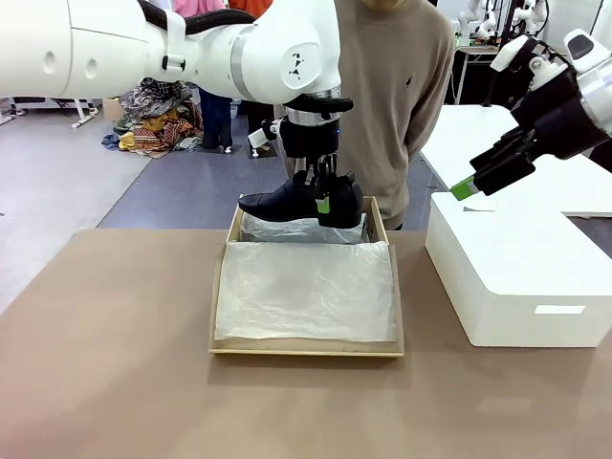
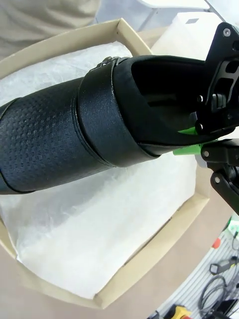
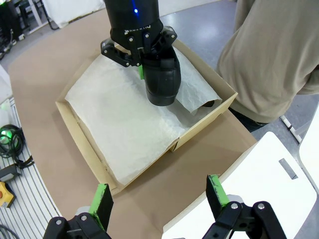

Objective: Pack the shoes into the box.
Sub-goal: Place the other shoe of the Shoes into the Shoes Box.

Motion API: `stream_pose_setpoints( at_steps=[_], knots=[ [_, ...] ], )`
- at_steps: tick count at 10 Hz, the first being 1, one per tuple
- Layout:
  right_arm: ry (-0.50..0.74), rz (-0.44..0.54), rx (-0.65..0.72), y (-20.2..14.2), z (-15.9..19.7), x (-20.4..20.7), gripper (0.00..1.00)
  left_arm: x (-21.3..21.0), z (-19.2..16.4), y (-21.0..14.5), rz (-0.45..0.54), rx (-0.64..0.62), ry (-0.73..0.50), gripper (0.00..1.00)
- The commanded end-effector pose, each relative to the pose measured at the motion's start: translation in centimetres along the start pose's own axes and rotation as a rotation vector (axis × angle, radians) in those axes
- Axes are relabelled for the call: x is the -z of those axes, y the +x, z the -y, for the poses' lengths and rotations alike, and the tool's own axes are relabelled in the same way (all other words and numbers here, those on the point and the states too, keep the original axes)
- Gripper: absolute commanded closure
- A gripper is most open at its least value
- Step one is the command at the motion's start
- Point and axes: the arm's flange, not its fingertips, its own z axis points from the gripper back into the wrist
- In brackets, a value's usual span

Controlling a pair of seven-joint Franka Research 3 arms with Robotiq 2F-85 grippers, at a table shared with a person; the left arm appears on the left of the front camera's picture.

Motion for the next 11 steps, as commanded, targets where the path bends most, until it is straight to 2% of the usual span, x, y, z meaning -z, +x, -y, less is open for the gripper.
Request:
stream_pose_setpoints(
  at_steps=[1, 3, 5, 8, 11],
  knots=[
    [0.000, 0.007, -0.001, 0.0, 0.0, 0.0, 0.00, -0.2, 1.5, -1.2, 0.046, -0.073, -0.005, 1.00],
    [0.000, 0.007, -0.001, 0.0, 0.0, 0.0, 0.00, 0.4, 2.3, -1.7, 0.064, -0.076, 0.000, 1.00],
    [0.000, 0.007, -0.001, 0.0, 0.0, 0.0, 0.00, 1.4, 2.8, -2.1, 0.070, -0.151, 0.021, 1.00],
    [0.000, 0.007, -0.001, 0.0, 0.0, 0.0, 0.00, 2.8, 2.8, -2.5, 0.052, -0.181, 0.034, 1.00],
    [0.000, 0.007, -0.001, 0.0, 0.0, 0.0, 0.00, 4.4, 2.9, -2.6, 0.081, -0.208, 0.037, 1.00]
  ],
)
